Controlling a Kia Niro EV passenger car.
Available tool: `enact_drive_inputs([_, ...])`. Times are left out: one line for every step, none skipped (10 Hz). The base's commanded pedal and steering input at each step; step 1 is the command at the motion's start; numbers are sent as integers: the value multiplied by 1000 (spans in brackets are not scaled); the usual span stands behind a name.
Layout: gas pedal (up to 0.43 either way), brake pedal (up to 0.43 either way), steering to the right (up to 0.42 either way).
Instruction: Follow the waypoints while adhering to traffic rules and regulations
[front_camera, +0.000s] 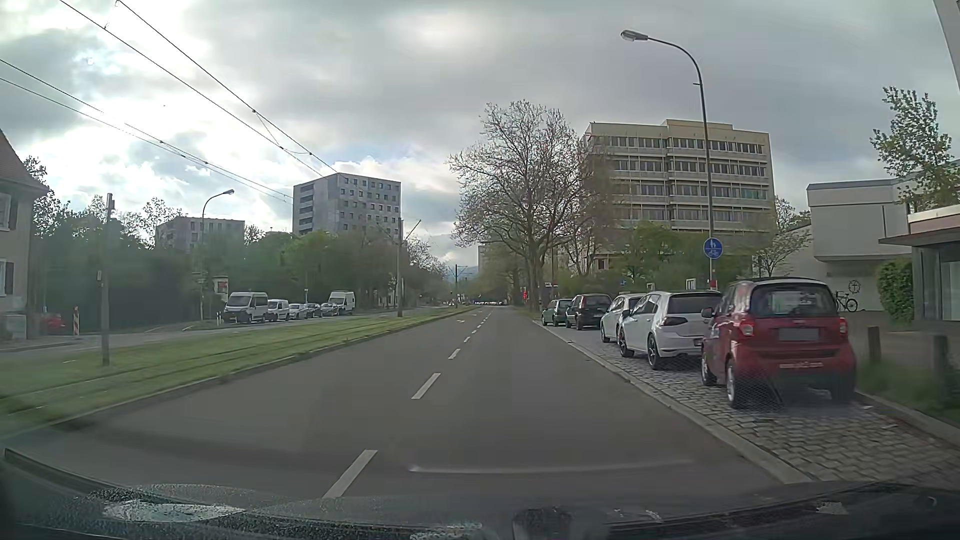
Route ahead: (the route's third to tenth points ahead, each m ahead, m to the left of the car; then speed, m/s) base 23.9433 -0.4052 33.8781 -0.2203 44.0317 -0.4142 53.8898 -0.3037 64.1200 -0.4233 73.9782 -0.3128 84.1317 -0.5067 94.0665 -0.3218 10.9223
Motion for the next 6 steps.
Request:
enact_drive_inputs([130, 0, 2])
enact_drive_inputs([130, 0, 2])
enact_drive_inputs([130, 0, 2])
enact_drive_inputs([130, 0, 3])
enact_drive_inputs([130, 0, 4])
enact_drive_inputs([130, 0, 4])
